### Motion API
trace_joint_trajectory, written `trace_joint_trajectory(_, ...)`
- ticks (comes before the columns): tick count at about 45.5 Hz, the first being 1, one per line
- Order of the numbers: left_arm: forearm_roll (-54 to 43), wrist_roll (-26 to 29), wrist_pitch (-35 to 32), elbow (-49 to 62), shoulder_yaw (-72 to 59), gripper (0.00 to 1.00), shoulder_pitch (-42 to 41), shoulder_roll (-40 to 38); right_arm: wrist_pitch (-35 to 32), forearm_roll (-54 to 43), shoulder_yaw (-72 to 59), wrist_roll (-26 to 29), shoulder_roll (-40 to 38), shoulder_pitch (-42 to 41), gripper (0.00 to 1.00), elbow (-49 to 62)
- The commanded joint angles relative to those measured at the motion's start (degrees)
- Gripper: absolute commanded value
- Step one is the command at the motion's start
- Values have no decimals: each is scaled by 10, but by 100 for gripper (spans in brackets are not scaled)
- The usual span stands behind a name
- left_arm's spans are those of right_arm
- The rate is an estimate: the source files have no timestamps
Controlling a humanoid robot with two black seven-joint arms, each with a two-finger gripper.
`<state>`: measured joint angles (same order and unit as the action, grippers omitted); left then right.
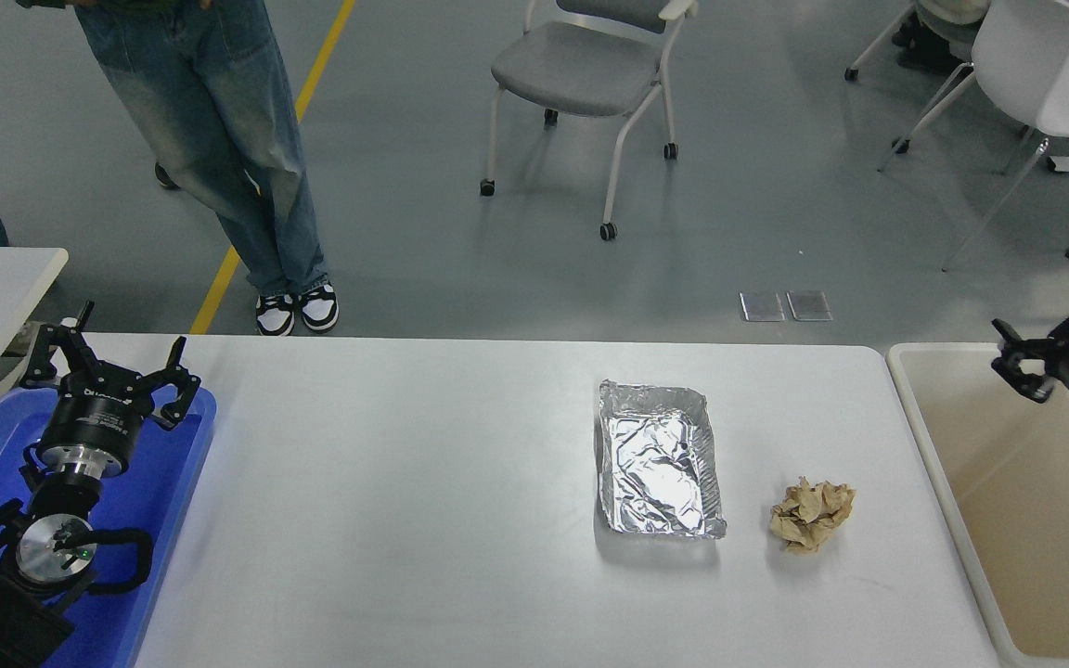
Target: Clean the table surface
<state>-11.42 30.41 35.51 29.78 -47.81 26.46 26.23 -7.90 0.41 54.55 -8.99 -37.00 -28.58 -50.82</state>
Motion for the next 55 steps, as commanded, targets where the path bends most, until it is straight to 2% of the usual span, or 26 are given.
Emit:
trace_joint_trajectory(1, 1, 0, 0, 0, 0, 100, 0, 0, -2, -25, 51, -3, 58, 33, 99, -70)
trace_joint_trajectory(9, 0, 0, 0, 0, 0, 100, 0, 0, -20, -27, 71, -9, 133, 34, 99, -61)
trace_joint_trajectory(16, 0, 0, 0, 0, 0, 100, 0, 0, -22, -69, 76, -52, 186, 34, 99, -12)
trace_joint_trajectory(33, 1, 0, 0, 0, 0, 100, 0, 0, -29, -75, 101, -139, 222, 31, 99, 62)
trace_joint_trajectory(40, 1, 0, 0, 0, 0, 100, 0, 0, -30, -128, 99, -174, 223, 28, 99, 109)
trace_joint_trajectory(55, 1, -1, 0, 0, 0, 100, 0, 1, -31, -195, 72, -217, 222, 20, 99, 111)
